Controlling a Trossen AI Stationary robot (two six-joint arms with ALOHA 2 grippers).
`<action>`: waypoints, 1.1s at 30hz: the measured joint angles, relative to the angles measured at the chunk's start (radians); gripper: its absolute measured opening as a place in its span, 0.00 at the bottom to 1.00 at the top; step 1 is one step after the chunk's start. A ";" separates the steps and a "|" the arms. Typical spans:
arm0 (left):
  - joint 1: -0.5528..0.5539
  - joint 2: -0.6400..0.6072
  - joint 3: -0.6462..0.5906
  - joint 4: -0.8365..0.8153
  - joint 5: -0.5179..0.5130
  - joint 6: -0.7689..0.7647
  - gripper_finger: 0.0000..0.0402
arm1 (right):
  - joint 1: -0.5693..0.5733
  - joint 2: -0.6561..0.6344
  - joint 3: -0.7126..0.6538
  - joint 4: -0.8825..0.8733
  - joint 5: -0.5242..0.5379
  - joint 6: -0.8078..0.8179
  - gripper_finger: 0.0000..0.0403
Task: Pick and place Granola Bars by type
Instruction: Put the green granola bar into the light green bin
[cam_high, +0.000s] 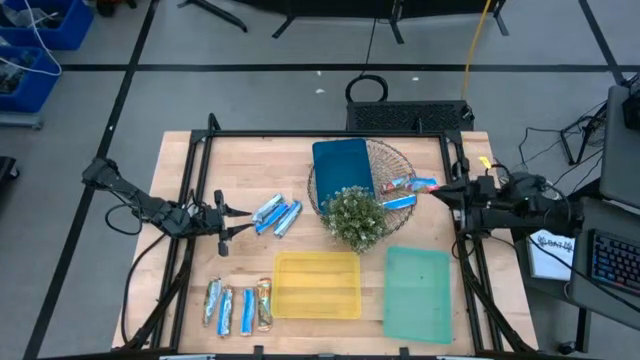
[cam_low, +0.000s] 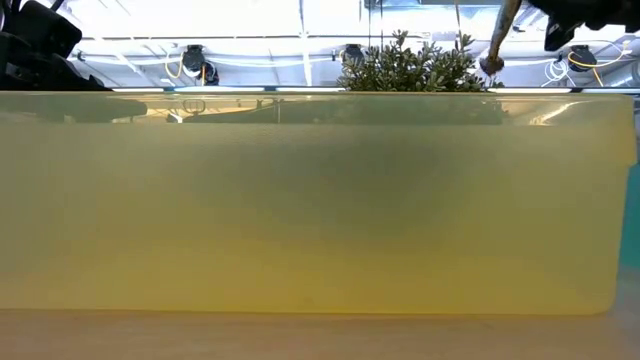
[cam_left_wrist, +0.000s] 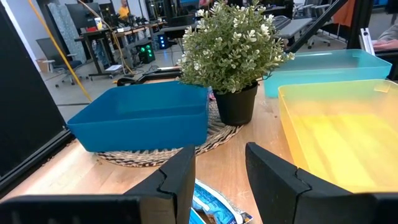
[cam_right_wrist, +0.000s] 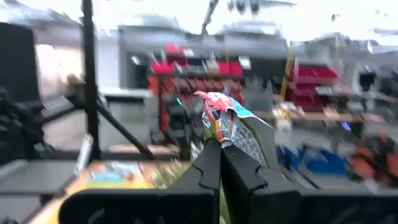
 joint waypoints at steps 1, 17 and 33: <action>0.000 0.000 0.000 0.000 0.001 0.000 0.36 | 0.000 -0.009 -0.024 0.030 -0.017 0.000 0.00; 0.000 0.000 0.000 0.000 0.002 0.000 0.36 | 0.000 0.001 -0.173 0.235 -0.431 0.059 0.00; 0.000 0.000 0.000 0.000 0.001 0.000 0.36 | 0.006 0.001 -0.168 0.229 -0.528 0.302 0.00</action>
